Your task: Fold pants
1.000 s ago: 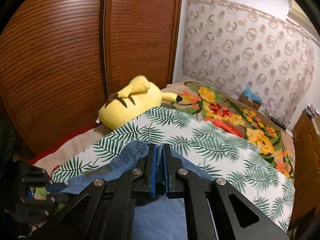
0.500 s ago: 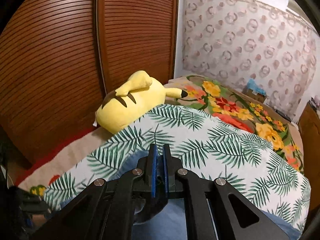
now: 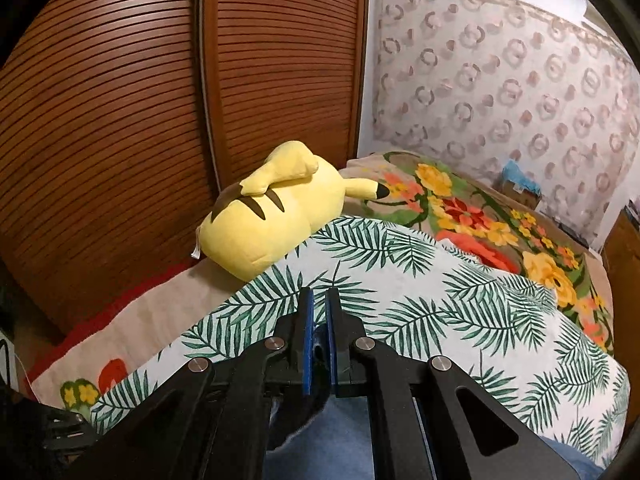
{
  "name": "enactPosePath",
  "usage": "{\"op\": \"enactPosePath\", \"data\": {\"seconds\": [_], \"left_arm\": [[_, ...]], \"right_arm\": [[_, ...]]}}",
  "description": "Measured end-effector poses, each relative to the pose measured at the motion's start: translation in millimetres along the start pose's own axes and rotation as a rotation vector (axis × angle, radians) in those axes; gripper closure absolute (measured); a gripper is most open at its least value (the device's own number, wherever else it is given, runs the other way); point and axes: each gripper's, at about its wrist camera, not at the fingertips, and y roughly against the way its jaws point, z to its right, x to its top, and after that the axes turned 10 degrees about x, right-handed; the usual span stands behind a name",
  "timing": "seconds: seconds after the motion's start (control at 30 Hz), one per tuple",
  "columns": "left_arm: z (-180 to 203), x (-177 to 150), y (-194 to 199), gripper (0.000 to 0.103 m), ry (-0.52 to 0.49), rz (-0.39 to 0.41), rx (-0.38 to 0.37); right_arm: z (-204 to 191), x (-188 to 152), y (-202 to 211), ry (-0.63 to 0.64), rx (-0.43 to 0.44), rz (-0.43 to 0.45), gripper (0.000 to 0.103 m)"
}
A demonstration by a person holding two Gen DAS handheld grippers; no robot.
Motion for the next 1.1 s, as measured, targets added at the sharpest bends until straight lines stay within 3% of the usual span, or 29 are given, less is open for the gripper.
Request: {"op": "enactPosePath", "data": {"seconds": [0.1,0.17,0.27,0.47,0.5,0.57,0.67,0.77,1.1], "left_arm": [[-2,-4,-3,0.072,0.005,-0.007,0.004],[-5,-5,-4,0.072,0.013,-0.008,0.000],[-6,-4,-3,0.072,0.023,-0.006,0.005],[-8,0,4,0.071,0.029,0.012,0.026],[-8,0,6,0.070,0.028,0.014,0.028],[-8,0,9,0.055,0.026,0.029,0.037],[-6,3,10,0.049,0.030,0.041,0.024],[0,5,9,0.028,0.030,0.048,0.014],[45,13,-4,0.028,-0.014,0.040,-0.041]], "right_arm": [[5,-1,4,-0.040,0.004,0.019,0.097],[8,-2,7,-0.076,0.023,0.031,0.091],[3,0,16,-0.043,0.002,0.049,0.077],[2,-17,44,-0.003,-0.017,0.075,0.068],[2,-24,49,0.004,-0.022,0.074,0.068],[6,-41,61,0.003,-0.028,0.072,0.067],[15,-65,77,-0.026,-0.028,0.066,0.067],[27,-90,89,-0.052,-0.050,0.053,0.067],[51,-155,128,-0.135,-0.103,-0.003,0.062]]}}
